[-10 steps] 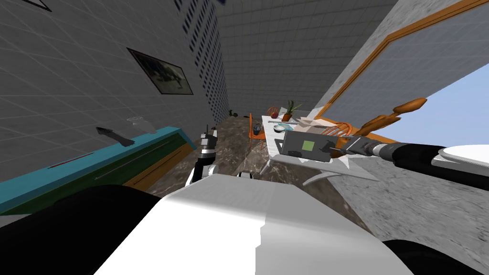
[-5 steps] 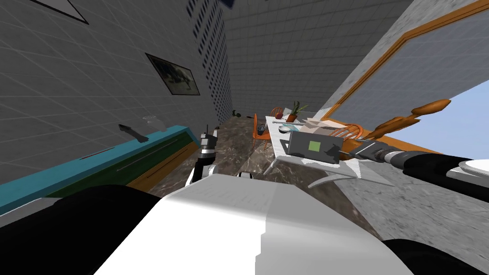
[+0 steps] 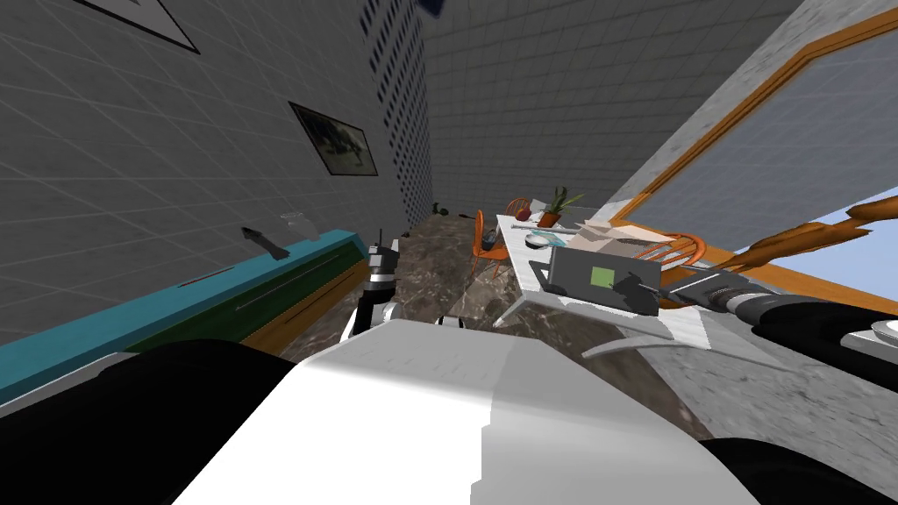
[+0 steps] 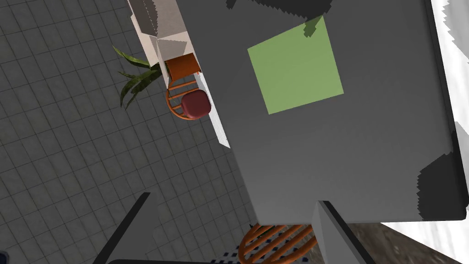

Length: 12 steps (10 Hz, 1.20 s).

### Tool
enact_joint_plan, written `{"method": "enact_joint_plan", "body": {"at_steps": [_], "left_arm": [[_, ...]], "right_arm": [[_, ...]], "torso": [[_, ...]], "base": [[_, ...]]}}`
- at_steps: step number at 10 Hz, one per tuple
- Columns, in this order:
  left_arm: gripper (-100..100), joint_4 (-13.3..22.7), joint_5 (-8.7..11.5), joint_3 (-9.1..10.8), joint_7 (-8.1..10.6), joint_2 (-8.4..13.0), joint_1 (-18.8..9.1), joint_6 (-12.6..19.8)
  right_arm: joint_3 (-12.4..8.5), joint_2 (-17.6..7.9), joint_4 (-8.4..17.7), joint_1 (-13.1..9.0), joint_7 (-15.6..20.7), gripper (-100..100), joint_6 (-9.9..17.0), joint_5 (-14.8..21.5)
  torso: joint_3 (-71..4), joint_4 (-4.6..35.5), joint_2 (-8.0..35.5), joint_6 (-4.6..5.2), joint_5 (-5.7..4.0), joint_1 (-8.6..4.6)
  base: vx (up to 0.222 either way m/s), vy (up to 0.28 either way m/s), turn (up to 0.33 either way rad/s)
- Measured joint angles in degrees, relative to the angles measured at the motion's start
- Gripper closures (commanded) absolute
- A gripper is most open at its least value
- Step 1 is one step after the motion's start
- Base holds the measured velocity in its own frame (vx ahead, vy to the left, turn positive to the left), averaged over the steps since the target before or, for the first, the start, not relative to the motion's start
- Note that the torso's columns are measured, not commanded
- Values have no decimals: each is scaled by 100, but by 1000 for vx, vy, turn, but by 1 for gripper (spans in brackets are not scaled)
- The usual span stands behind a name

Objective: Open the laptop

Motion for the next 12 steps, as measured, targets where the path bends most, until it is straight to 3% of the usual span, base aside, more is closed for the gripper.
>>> {"method": "enact_joint_plan", "body": {"at_steps": [4, 8, 10, 12], "left_arm": [[0, 0, 0, 0, 0, 0, 0, 0], [0, 0, 0, 0, 0, 0, 1, 0], [0, 0, 0, 1, 0, 1, 0, 0], [0, 1, 0, 2, 0, 2, -3, 1]], "right_arm": [[142, 197, 52, -65, -138, -100, 387, -94], [455, 419, 243, -337, -300, -100, 802, -270], [531, 468, 312, -419, -350, -100, 893, -314], [619, 339, 457, -376, -448, -100, 1020, -400]], "torso": [[3, 1, 4, 0, 1, 3], [8, 4, 13, 1, -2, -6], [24, 12, 41, 4, -9, -37], [37, 18, 57, 3, -13, -35]], "base": [[104, 167, 73], [173, 203, 94], [33, 43, 124], [-90, -42, 272]]}}
